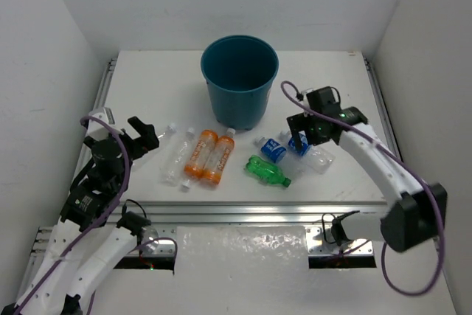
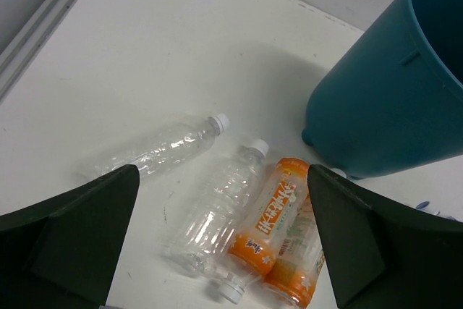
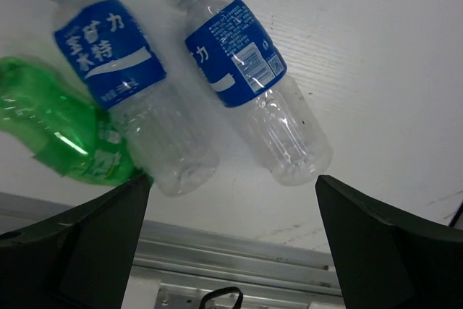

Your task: Put the plastic bottles in the bin

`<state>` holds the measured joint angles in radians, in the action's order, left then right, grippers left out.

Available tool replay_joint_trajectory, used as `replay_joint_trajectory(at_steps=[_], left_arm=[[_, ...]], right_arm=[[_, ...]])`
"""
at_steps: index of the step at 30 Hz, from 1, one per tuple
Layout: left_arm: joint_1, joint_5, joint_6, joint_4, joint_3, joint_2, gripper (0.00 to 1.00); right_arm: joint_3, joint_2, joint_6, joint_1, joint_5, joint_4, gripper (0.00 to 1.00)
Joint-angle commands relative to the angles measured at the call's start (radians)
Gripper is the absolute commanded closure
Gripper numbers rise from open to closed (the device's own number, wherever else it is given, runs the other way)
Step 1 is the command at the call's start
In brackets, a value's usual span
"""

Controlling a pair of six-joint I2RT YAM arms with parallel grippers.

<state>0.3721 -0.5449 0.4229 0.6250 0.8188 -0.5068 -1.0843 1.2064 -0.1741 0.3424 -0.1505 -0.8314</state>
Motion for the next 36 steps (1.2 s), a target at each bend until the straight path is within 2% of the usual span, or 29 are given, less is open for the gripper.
replay_joint_trajectory(at_steps=[1, 6, 10, 17, 18, 21, 22, 25, 30, 33, 34, 36], left_arm=[[0.002, 0.005, -0.006, -0.039, 0.010, -0.006, 0.00], [0.002, 0.013, -0.007, -0.042, 0.005, 0.002, 0.00], [0.004, 0.014, -0.009, -0.042, 0.006, 0.007, 0.00], [0.002, 0.026, -0.015, -0.050, 0.005, 0.008, 0.00], [0.002, 0.026, -0.015, -0.050, 0.005, 0.007, 0.00], [0.002, 0.028, -0.016, -0.051, 0.005, 0.007, 0.00], [0.002, 0.026, -0.016, -0.051, 0.003, 0.007, 0.00], [0.002, 0.028, -0.016, -0.051, 0.003, 0.002, 0.00], [0.002, 0.034, -0.019, -0.054, 0.003, -0.015, 0.00], [0.002, 0.036, -0.021, -0.053, 0.006, -0.030, 0.00], [0.002, 0.036, -0.021, -0.053, 0.008, -0.035, 0.00], [0.002, 0.031, -0.019, -0.053, 0.008, -0.041, 0.00]], right_arm=[[0.017, 0.120, 0.099, -0.008, -0.046, 0.101, 0.04], [0.020, 0.307, 0.165, -0.048, 0.012, 0.207, 0.09], [0.055, 0.376, 0.166, -0.118, 0.051, 0.276, 0.11], [0.077, 0.492, 0.162, -0.151, 0.037, 0.327, 0.14], [0.075, 0.505, 0.157, -0.155, 0.037, 0.333, 0.17], [0.058, 0.553, 0.128, -0.167, 0.039, 0.311, 0.43], [0.060, 0.542, 0.119, -0.172, 0.007, 0.305, 0.54], [0.081, 0.448, 0.082, -0.189, -0.062, 0.310, 0.64], [0.069, 0.205, 0.041, -0.201, -0.138, 0.285, 0.71], [-0.006, 0.075, 0.022, -0.200, -0.146, 0.250, 0.73], [-0.029, 0.049, 0.016, -0.200, -0.139, 0.247, 0.73], [-0.090, -0.026, 0.004, -0.200, -0.017, 0.302, 0.73]])
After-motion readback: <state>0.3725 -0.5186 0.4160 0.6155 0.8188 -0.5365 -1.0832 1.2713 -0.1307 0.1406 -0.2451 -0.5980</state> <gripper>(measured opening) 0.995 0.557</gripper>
